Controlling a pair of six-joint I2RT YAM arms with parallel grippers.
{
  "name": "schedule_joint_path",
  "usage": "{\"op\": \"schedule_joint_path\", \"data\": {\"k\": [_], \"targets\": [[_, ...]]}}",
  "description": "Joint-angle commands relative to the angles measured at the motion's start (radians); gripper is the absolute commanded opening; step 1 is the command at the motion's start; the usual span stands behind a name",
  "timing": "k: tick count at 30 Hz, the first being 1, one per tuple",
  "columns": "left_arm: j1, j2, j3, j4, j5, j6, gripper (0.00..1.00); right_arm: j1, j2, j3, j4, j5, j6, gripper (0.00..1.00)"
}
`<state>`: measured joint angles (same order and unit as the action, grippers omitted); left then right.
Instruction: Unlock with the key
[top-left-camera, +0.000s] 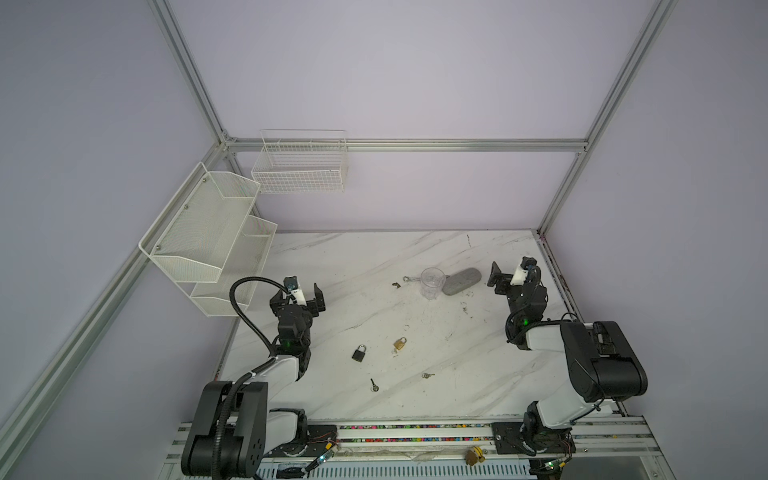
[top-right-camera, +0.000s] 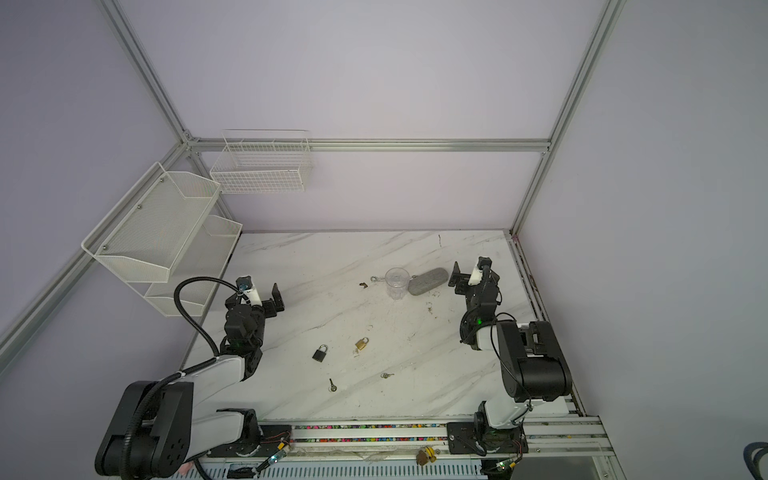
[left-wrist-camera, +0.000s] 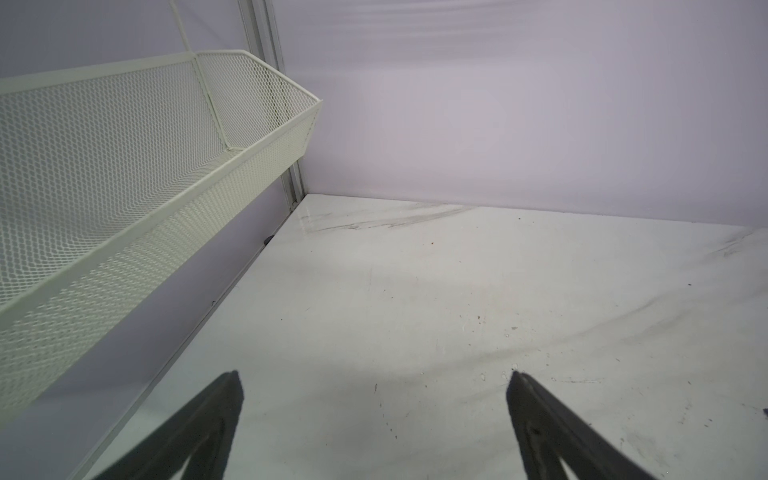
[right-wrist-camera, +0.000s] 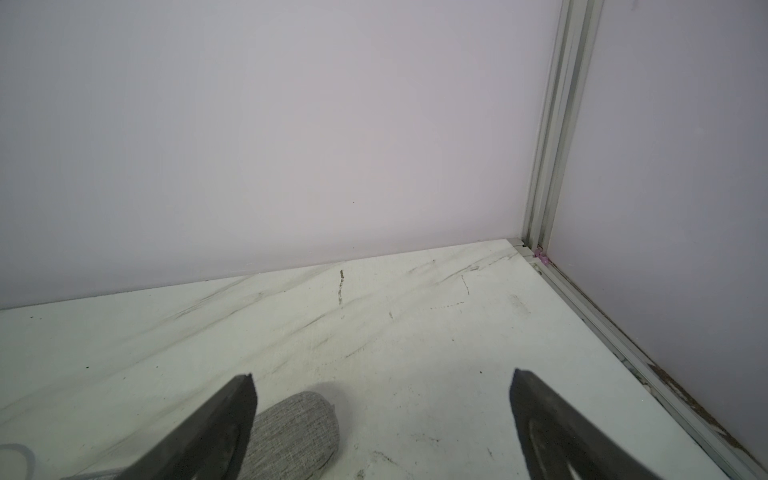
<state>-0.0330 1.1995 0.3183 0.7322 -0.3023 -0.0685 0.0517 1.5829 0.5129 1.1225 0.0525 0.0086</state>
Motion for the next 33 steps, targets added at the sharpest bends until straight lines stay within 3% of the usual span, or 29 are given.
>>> {"op": "schedule_joint_path", "data": {"k": [1,4,8,12,16,25,29,33], "targets": [[0.003,-0.085,0.080,-0.176,-0.007,-0.125,1.00,0.006,-0.071,0.029,-0.122,0.023,0.080,0.97],[0.004,-0.149,0.114,-0.298,-0.003,-0.229,1.00,0.005,-0.142,0.020,-0.148,0.033,0.177,0.97],[0.007,-0.221,0.138,-0.432,-0.046,-0.418,1.00,0.006,-0.218,0.089,-0.372,0.074,0.355,0.97],[0.010,-0.282,0.099,-0.473,-0.052,-0.601,1.00,0.004,-0.279,0.095,-0.460,-0.057,0.491,0.97],[0.016,-0.338,0.101,-0.527,0.031,-0.640,1.00,-0.009,-0.307,0.088,-0.483,-0.151,0.589,0.97],[0.014,-0.433,0.138,-0.693,0.273,-0.625,1.00,0.013,-0.344,0.144,-0.752,-0.214,0.580,0.97],[0.013,-0.466,0.162,-0.795,0.388,-0.650,1.00,0.089,-0.375,0.136,-0.806,-0.256,0.552,0.97],[-0.013,-0.500,0.156,-0.851,0.499,-0.662,1.00,0.196,-0.408,0.144,-0.904,-0.202,0.548,0.97]]}}
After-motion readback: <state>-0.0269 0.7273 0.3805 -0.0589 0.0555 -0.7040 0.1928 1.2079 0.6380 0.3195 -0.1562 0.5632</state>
